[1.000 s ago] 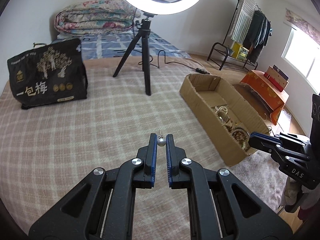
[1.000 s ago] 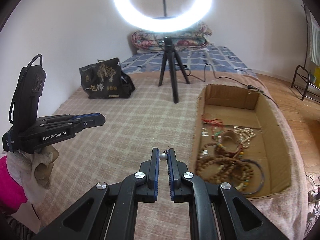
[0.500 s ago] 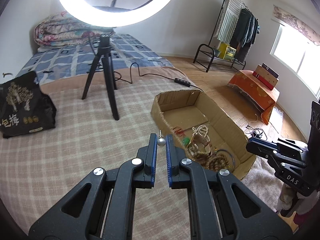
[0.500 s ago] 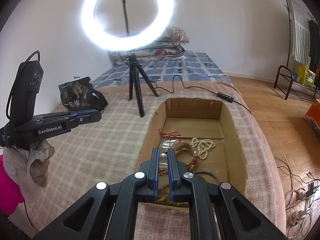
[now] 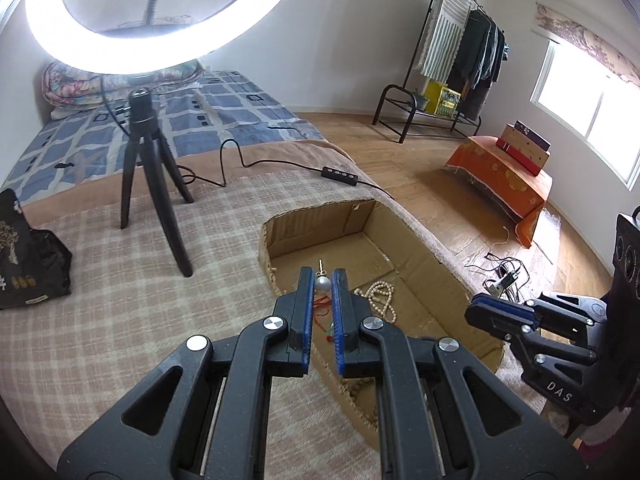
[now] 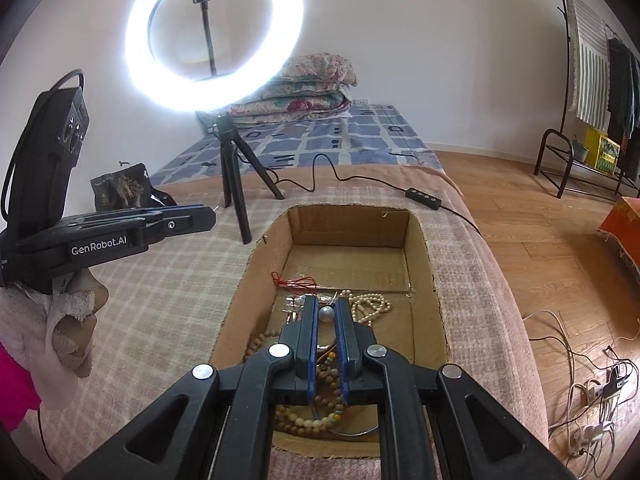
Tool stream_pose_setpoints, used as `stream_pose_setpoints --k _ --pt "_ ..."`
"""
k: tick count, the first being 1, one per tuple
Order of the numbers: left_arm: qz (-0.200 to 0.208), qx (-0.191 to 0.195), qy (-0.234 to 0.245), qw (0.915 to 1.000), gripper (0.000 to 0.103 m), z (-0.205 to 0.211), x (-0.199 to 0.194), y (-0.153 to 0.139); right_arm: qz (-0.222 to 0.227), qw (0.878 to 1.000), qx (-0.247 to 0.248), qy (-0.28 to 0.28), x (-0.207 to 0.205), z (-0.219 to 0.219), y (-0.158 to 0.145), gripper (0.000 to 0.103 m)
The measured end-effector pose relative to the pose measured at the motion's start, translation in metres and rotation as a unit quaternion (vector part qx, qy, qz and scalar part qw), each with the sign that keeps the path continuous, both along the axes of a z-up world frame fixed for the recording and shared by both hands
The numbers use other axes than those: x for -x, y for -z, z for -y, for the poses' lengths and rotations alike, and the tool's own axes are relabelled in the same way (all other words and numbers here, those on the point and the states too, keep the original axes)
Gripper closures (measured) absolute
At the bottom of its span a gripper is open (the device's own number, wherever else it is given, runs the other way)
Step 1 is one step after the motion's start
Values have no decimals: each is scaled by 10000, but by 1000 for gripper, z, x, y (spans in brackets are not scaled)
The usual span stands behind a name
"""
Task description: Organize jewelry
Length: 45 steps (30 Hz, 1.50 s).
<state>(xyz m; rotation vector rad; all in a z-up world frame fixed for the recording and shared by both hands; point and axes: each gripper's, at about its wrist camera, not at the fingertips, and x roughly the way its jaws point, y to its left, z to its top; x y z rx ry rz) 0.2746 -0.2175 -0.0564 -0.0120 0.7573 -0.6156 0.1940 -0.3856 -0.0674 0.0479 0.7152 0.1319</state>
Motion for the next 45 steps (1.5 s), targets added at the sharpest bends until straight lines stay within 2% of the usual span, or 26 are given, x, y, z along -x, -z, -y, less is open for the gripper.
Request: stream_pose_setpoints --k 14,23,24,27,30,32,33,34,37,38,42,45 --pt "-33 -208 -28 9998 96 38 -27 20 -440 9988 -168 148 -28 25 27 97" --pt "17 -340 -55 9994 96 47 -27 24 -602 9975 -307 203 -33 32 37 96" --pt "12 -343 -58 9994 96 47 -28 24 -605 9975 -295 201 -34 31 38 94" --pt "18 -382 -89 9992 96 48 -28 24 -567 9978 -254 237 -32 30 39 76" --pt "44 -420 -110 9990 96 47 -28 24 -563 9978 -270 242 -31 29 39 75" --pt "58 -431 -120 9990 78 47 -26 24 -569 9978 -228 245 -32 29 39 71" --pt "87 -416 -126 9990 59 46 -25 23 -571 9979 -205 235 -31 28 39 66" --pt "156 -394 -150 9990 50 45 -24 21 -570 9979 -183 233 -31 27 38 56" --pt "303 -460 -177 9983 50 45 -20 17 -505 9983 -31 288 -27 23 37 35" --pt "308 -475 -178 9982 49 45 -20 16 -487 9984 20 298 -26 22 36 33" --pt "342 -443 -204 9982 36 43 -18 12 -477 9982 113 337 -24 18 35 23" --pt "366 -445 -221 9981 34 41 -15 8 -427 9981 146 409 -21 17 31 17"
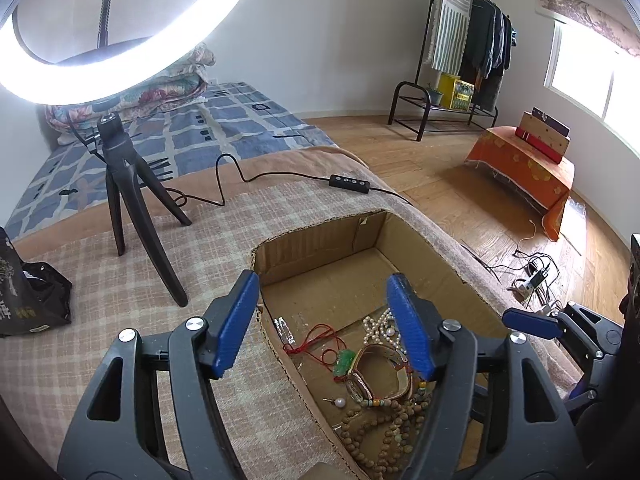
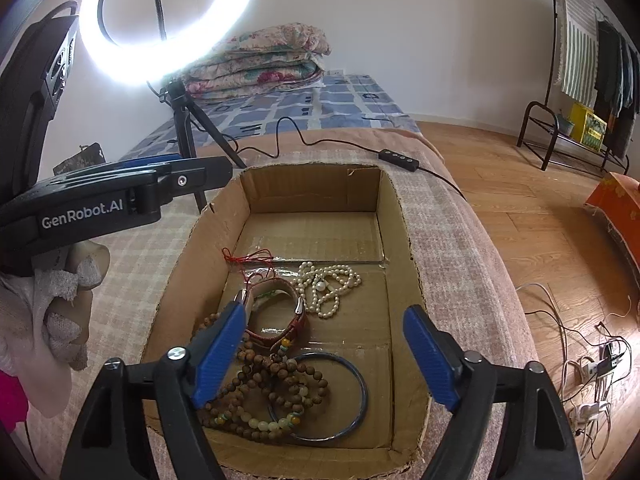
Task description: Organize jewelry
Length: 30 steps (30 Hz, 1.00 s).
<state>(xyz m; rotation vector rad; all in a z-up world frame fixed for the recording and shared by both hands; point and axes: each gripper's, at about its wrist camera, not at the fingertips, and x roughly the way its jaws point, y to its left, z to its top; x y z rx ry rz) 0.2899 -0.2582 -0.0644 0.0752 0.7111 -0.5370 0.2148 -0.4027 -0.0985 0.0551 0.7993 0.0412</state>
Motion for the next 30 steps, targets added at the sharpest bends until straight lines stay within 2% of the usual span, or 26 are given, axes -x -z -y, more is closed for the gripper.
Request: stream_pose_setpoints --k 3,14,30 --pt "30 12 -18 10000 34 -3 3 -5 34 10000 36 63 3 -1 -5 11" --pt "172 64 -126 9998 34 -25 28 -33 211 9995 88 196 25 -7 -31 11" --pt "667 35 -306 9973 33 -84 91 -103 619 9964 385 439 79 -31 -102 10"
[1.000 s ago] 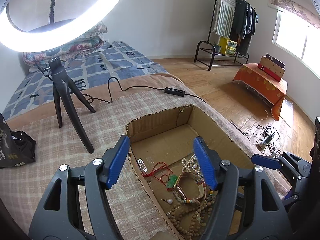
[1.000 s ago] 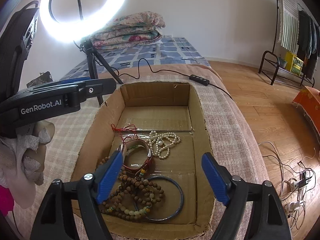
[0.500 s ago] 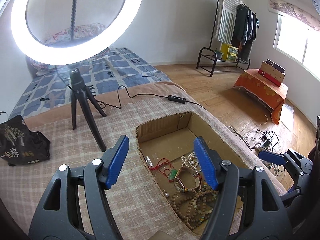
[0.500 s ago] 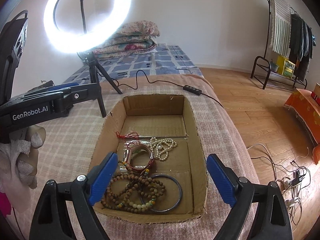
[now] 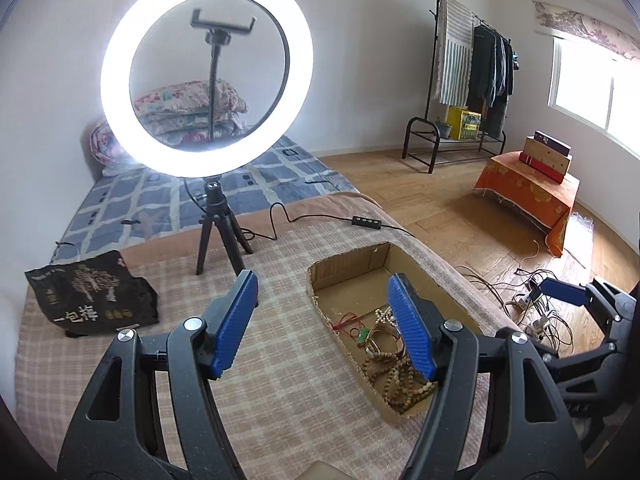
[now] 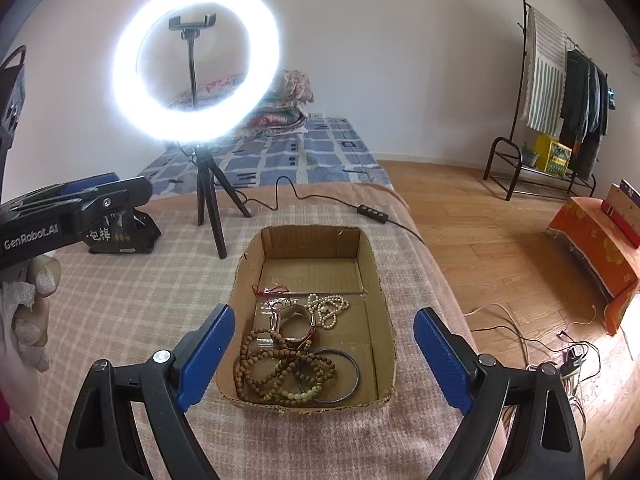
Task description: Organize jewelry
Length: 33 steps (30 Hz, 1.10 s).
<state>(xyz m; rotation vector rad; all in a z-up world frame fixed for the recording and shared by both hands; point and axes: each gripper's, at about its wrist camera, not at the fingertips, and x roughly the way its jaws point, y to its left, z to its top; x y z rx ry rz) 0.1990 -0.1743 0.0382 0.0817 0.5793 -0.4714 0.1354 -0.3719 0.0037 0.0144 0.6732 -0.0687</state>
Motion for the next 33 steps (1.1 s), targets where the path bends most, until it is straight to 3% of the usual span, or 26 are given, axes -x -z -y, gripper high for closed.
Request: stream_pose_setpoints --k 3,6,10,19,23,33 --pt "74 31 -24 10000 25 -12 16 -11 137 9999 68 80 13 -5 -16 0" --pt "162 7 -50 9999 23 -20 32 -21 290 9994 156 136 27 -9 -28 0" --pt "192 4 -99 9998 14 -32 52 -29 353 9991 164 171 41 -13 -37 0" --pt "177 -106 -112 9997 12 -45 89 -25 473 9978 268 385 66 -15 -42 0" --pt "234 -317 -143 9991 2 -45 101 -22 511 9970 369 452 70 -17 -40 0" --pt "258 -508 -222 9981 1 -45 108 -18 476 9964 526 456 69 -24 -33 0"
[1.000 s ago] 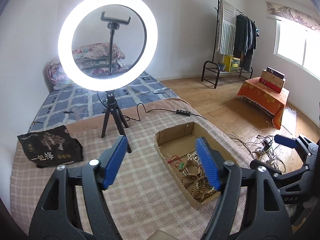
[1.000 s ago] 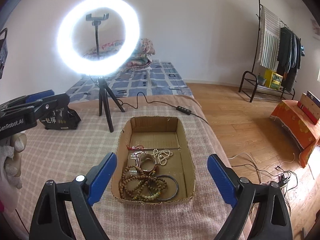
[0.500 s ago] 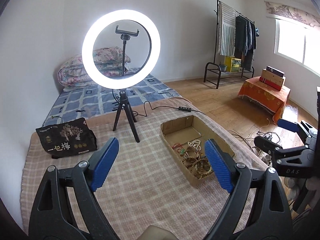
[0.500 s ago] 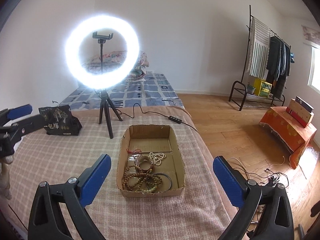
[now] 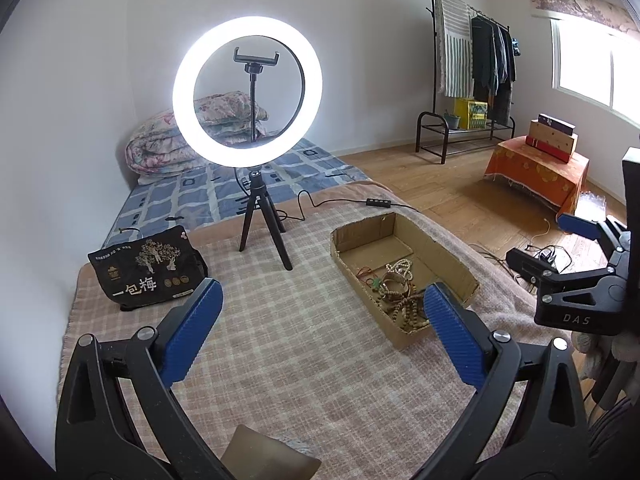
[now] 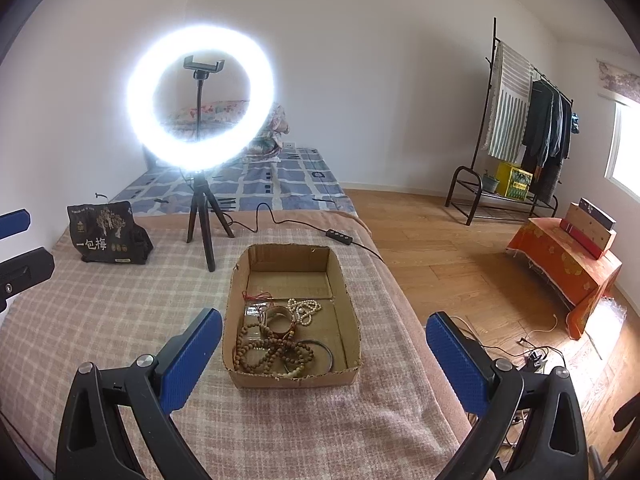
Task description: Organize jewelry
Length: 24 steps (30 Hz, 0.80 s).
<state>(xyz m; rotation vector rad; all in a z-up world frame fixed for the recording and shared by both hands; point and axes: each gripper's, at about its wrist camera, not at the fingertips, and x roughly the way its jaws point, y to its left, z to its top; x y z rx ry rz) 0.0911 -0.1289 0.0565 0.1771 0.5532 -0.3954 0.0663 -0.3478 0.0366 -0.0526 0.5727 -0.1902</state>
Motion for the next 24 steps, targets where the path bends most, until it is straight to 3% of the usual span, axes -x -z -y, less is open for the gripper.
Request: stream_pose_setpoints --k 9,24 --pt "-127 -61 -185 9997 0 -7 -7 4 -9 10000 -25 50 -1 2 3 0" --pt "-150 -185 -65 9997 0 3 -2 5 -62 10000 -22 -23 -4 -1 5 0"
